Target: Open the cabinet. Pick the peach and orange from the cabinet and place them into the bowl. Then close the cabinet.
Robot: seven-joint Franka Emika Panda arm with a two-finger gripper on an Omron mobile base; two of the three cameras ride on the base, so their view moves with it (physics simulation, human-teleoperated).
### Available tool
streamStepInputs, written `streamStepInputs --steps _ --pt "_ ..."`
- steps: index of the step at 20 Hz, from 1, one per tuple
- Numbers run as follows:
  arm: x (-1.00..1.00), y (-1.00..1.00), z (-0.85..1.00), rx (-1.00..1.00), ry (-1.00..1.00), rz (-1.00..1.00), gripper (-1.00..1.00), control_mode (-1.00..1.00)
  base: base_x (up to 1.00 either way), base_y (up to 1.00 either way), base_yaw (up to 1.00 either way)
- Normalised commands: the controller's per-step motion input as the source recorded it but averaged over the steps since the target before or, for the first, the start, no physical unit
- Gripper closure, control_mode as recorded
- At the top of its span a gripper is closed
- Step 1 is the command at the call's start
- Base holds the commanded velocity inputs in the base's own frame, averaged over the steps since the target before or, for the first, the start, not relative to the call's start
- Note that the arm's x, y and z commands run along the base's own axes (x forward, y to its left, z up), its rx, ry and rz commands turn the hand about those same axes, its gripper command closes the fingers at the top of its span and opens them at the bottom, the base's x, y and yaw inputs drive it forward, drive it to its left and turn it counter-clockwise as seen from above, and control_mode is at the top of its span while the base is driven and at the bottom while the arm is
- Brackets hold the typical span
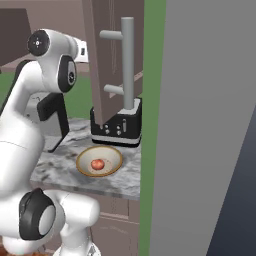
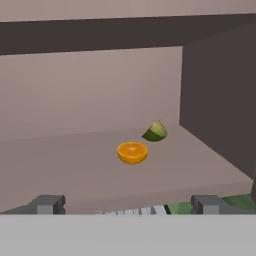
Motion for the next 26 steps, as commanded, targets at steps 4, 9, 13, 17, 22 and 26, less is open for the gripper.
streamStepInputs --steps 4,9,13,17,22,26 --pt "0.47 0.00 -0.08 0.00 0.00 0.00 -1.00 -1.00 0.00 0.00 0.00" --pt "0.54 0.00 -0.08 -0.01 0.02 0.00 -1.00 -1.00 0.00 0.00 0.00" --pt "0.49 0.00 -0.11 0.00 0.03 0.00 -1.00 -1.00 0.00 0.00 0.00" --pt "0.50 0.00 -0.13 0.00 0.08 0.00 -1.00 -1.00 0.00 0.00 0.00" --pt "0.54 0.00 -0.14 0.00 0.12 0.00 -1.00 -1.00 0.00 0.00 0.00" --pt "0.53 0.00 -0.18 0.00 0.08 0.00 -1.00 -1.00 0.00 0.00 0.00"
